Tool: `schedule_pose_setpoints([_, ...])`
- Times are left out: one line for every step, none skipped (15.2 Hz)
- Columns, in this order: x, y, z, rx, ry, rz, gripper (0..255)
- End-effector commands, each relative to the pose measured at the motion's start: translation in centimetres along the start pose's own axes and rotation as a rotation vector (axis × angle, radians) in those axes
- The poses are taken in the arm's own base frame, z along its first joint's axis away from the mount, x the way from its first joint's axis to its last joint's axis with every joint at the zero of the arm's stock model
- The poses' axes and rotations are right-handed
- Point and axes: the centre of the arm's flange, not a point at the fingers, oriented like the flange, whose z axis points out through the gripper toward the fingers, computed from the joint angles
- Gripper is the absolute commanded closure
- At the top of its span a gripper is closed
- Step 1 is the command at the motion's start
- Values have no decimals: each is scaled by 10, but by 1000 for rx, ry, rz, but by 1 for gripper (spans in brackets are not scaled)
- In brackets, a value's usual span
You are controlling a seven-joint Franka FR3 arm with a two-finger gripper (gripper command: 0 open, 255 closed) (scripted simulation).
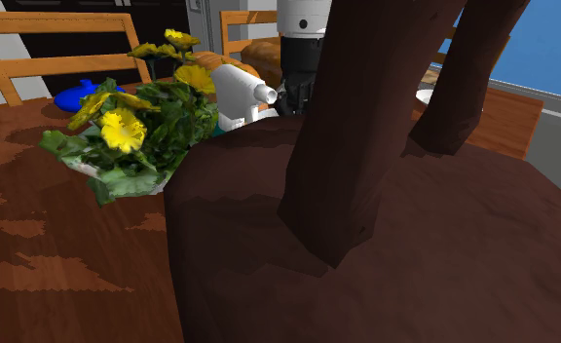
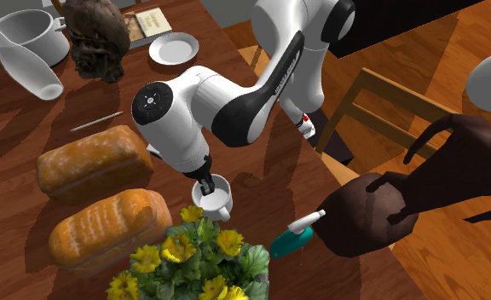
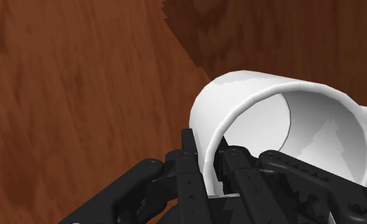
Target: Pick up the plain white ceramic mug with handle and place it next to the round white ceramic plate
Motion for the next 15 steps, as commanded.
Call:
schedule_pose_setpoints([0,0,0,0,0,0,255])
schedule_pose_setpoints([0,0,0,0,0,0,255])
schedule_pose_setpoints([0,0,0,0,0,0,255])
schedule_pose_setpoints([0,0,0,0,0,0,255])
schedule_pose_setpoints([0,0,0,0,0,0,255])
schedule_pose_setpoints([0,0,0,0,0,0,255])
schedule_pose_setpoints([-1,0,-5,0,0,0,255])
schedule_pose_setpoints([-1,0,-10,0,0,0,255])
schedule_pose_setpoints([-2,0,-16,0,0,0,255])
schedule_pose_setpoints([-2,0,-21,0,0,0,255])
schedule_pose_setpoints([-3,-1,-26,0,0,0,255])
schedule_pose_setpoints([-4,-1,-31,0,0,0,255])
schedule_pose_setpoints([-4,-1,-37,0,0,0,255])
schedule_pose_setpoints([-5,-1,-42,0,0,0,255])
schedule_pose_setpoints([-5,-1,-47,0,0,0,255])
